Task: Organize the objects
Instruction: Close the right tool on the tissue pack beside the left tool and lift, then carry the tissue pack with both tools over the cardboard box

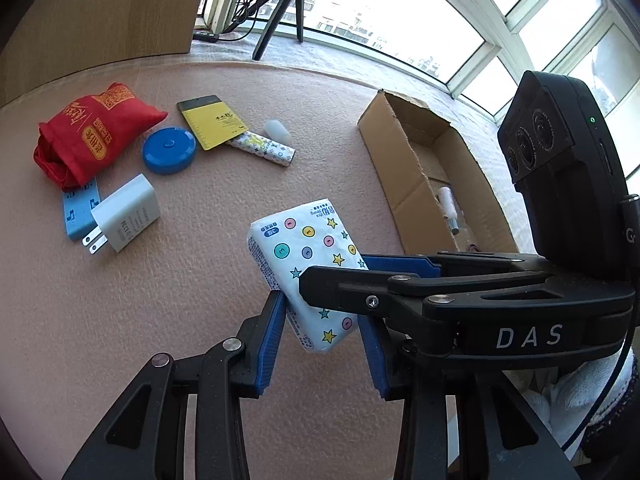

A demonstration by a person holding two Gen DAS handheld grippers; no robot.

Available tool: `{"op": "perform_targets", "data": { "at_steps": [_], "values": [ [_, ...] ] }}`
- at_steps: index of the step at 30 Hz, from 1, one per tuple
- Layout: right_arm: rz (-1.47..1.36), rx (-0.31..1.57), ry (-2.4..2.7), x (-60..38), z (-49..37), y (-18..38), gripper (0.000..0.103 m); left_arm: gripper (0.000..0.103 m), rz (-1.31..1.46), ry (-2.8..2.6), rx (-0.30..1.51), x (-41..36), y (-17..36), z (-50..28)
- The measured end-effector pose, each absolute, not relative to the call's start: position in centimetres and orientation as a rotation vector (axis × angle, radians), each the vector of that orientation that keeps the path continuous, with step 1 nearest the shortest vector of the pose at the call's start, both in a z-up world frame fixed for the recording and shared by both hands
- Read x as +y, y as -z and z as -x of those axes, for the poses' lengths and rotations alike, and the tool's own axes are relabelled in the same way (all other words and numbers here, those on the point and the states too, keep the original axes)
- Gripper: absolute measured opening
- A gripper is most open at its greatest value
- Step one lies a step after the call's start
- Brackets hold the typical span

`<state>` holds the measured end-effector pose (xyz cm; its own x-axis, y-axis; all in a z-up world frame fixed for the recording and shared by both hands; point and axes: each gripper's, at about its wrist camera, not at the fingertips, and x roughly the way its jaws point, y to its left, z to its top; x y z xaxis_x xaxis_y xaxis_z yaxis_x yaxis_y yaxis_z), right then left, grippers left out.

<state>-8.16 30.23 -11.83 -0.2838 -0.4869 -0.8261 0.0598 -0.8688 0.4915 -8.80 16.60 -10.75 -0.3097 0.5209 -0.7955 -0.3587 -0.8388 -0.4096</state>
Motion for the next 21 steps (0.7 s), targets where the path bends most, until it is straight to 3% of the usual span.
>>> {"op": "perform_targets", "data": {
  "at_steps": [11, 21],
  "values": [
    [-1.546, -0.626, 2.403, 39.0, 5.7, 7.7, 0.044, 0.041, 1.261, -2.072, -0.09, 25.9, 6.9, 9.2],
    [-1.568, -0.749, 2.526, 46.9, 2.9, 7.7, 0.044, 0.041, 1.215, -1.937, 0.009, 35.0, 7.0, 8.9]
  ]
}}
